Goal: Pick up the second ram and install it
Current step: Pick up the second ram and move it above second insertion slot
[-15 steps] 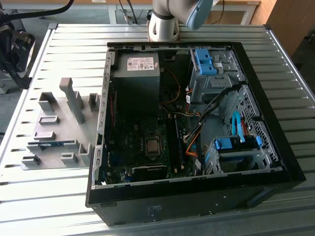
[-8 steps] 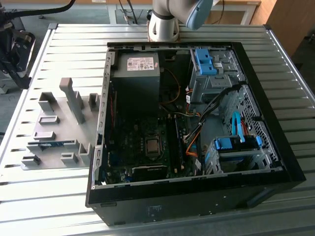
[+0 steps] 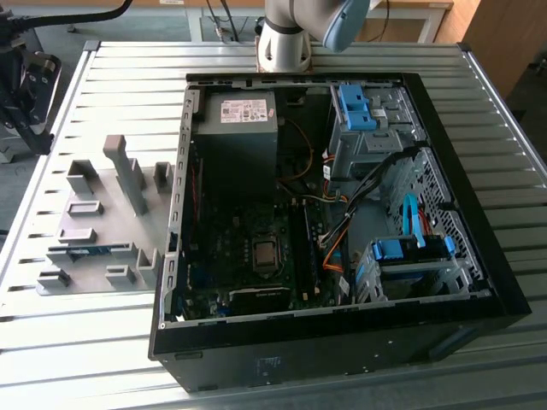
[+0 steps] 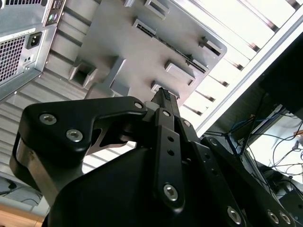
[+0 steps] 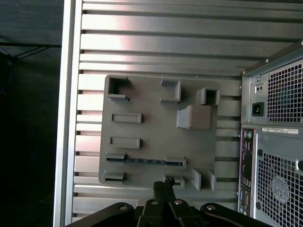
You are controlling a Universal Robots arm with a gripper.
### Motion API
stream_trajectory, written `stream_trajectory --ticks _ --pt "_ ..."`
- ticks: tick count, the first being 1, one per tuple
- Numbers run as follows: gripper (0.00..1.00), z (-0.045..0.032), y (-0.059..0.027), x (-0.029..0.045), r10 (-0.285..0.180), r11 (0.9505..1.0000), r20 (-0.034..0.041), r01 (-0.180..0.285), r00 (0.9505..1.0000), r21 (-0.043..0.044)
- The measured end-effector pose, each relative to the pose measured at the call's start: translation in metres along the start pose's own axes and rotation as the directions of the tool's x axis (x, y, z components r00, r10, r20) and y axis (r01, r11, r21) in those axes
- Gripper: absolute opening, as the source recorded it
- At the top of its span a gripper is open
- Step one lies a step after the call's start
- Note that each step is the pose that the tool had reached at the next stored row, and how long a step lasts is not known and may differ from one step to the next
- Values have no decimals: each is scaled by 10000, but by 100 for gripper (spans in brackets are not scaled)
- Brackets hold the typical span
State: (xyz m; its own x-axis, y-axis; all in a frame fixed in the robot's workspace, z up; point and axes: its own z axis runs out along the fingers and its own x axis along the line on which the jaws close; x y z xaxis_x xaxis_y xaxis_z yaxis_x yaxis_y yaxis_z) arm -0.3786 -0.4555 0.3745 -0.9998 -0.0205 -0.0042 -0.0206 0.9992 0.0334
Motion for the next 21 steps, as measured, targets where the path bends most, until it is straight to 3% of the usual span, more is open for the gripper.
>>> stream_trajectory --ticks 21 --pt "10 1 -3 3 -550 9985 -18 550 9985 -2"
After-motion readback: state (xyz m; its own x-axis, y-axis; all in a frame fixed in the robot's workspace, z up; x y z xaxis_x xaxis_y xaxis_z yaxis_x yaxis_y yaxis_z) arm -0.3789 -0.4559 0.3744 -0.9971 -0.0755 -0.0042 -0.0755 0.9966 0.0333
